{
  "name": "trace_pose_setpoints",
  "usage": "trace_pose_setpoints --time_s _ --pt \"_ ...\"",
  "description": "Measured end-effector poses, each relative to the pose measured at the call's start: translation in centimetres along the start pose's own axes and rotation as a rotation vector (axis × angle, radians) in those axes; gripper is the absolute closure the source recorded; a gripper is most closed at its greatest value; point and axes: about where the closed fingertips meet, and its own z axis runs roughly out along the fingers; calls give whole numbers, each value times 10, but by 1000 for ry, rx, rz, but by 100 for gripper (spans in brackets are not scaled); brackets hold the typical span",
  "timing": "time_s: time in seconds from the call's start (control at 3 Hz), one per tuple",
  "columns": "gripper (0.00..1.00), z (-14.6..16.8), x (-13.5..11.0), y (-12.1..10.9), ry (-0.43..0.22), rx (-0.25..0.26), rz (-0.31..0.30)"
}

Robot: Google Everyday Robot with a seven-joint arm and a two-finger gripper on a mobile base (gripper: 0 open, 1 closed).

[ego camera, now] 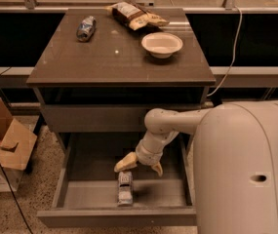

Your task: Pick blue plastic bottle from middle drawer and place on counter

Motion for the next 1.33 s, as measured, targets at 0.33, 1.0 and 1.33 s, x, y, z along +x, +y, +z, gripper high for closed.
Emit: trace_pose_setpoints --time_s 0.33,1.0,1.33 --pt "0 24 -9 1 18 -4 63" --pt "0 76 -19 0 54 9 199" --pt "18 98 -20 4 77 10 237"
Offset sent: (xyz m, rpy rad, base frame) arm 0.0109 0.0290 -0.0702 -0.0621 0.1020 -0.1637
